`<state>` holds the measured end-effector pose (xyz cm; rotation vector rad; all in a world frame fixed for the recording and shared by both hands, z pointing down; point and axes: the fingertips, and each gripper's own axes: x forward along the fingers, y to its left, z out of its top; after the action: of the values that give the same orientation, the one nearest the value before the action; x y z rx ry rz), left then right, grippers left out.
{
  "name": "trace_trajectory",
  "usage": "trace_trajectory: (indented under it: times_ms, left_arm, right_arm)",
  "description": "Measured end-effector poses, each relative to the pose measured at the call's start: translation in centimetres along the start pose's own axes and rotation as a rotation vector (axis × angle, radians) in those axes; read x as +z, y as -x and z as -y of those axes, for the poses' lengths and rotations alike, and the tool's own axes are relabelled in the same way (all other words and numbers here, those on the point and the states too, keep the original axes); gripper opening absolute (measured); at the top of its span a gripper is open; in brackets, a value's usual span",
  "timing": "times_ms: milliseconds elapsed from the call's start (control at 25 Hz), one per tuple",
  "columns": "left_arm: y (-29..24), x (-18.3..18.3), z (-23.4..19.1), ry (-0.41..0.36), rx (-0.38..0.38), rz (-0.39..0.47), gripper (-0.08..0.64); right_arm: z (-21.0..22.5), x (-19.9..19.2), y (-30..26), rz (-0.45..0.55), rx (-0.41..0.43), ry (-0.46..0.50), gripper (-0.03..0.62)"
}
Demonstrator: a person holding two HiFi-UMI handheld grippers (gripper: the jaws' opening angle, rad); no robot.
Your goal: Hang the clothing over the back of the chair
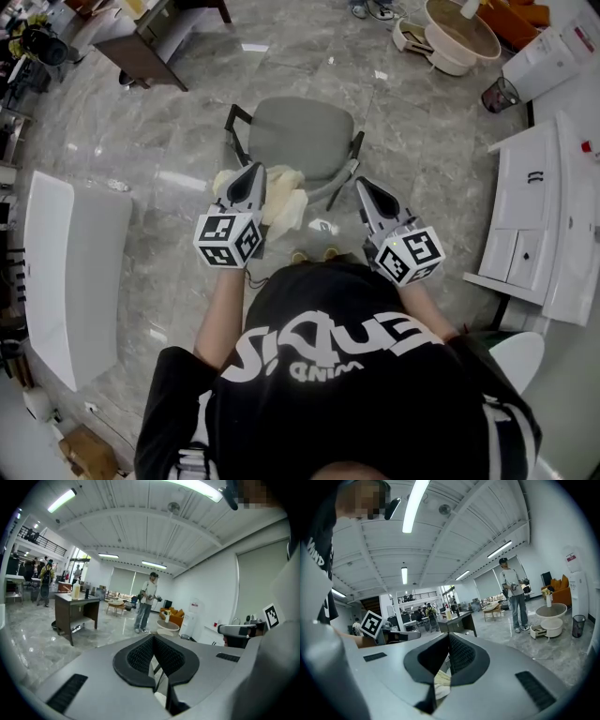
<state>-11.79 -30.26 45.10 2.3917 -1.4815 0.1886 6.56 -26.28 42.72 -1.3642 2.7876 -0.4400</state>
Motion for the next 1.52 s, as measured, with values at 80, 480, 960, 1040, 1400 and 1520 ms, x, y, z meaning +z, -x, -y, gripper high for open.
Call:
trace_trajectory:
  times_ms: [80,480,960,1040,1400,1520]
  left_arm:
    - [1.4,0.1,0.2,0.009,0.005,0.02,0.015]
    - [6.4,0.2,0.0,0.002,0.04,0.139,0.015]
    - [8.0,-0.8,-0.5,0.009,0.077,0.206,0.015]
    - [8.1,-0.7,-0.5,0.014,0.077,0.213,0.015]
    - [7.8,-0.2,0.0,0.011,0.067,0.206,0.015]
    - [7.9,-0.1,-0.1,0.015,0.077,0.207,0.015]
  right_arm:
    - [0.0,0.1,-0.1,0.0,0.006,0.004,0.014]
    - [-0.5,0.1,-0.8,-0.005,0.047,0.022,0.014]
    - [-1.4,0.6,-1.1,0.031,0.088,0.065,0.014]
    - [-1.6,0.6,-1.1,0.034,0.094,0.07,0.014]
    - [-1.9,0.1,-1.0,0.02,0.083,0.085,0.014]
    - [-2.0,-0.1,-0.9,0.017,0.083,0.084,0.014]
